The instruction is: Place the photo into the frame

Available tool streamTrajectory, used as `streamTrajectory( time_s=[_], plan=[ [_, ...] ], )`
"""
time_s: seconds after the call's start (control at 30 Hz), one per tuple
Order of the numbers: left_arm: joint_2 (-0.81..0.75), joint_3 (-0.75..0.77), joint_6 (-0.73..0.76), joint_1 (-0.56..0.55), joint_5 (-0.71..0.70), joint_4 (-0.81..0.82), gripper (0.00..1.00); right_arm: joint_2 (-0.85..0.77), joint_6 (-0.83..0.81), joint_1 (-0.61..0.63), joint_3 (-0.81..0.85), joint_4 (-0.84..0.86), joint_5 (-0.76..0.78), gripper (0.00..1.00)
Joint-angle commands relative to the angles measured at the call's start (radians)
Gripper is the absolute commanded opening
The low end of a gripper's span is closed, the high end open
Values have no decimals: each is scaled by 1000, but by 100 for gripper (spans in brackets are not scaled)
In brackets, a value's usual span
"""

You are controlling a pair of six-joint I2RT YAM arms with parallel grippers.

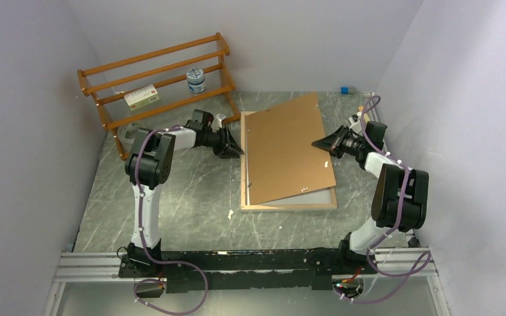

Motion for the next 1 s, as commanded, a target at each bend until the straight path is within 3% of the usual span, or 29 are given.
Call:
streamTrajectory(
  time_s=[0.0, 0.3, 0.53, 0.7, 0.87, 0.97],
  plan=[
    [32, 21, 21, -12, -15, -33, 40, 9, 19, 8, 8, 110, -40, 0],
    [38, -2, -53, -14, 43, 32, 40, 47, 70, 33, -56, 182, -3, 2],
    [36, -1, -62, -14, 43, 22, 41, 31, -27, 34, -55, 24, 85, 40],
    [33, 2, -61, -14, 36, 13, 43, 35, -87, 39, -25, -90, 135, 58],
    [28, 17, -32, -14, 6, -36, 45, 28, -162, 53, 29, -245, 221, 89],
    [25, 18, -29, -14, -3, -41, 47, 34, -217, 71, 89, -357, 284, 98]
  ],
)
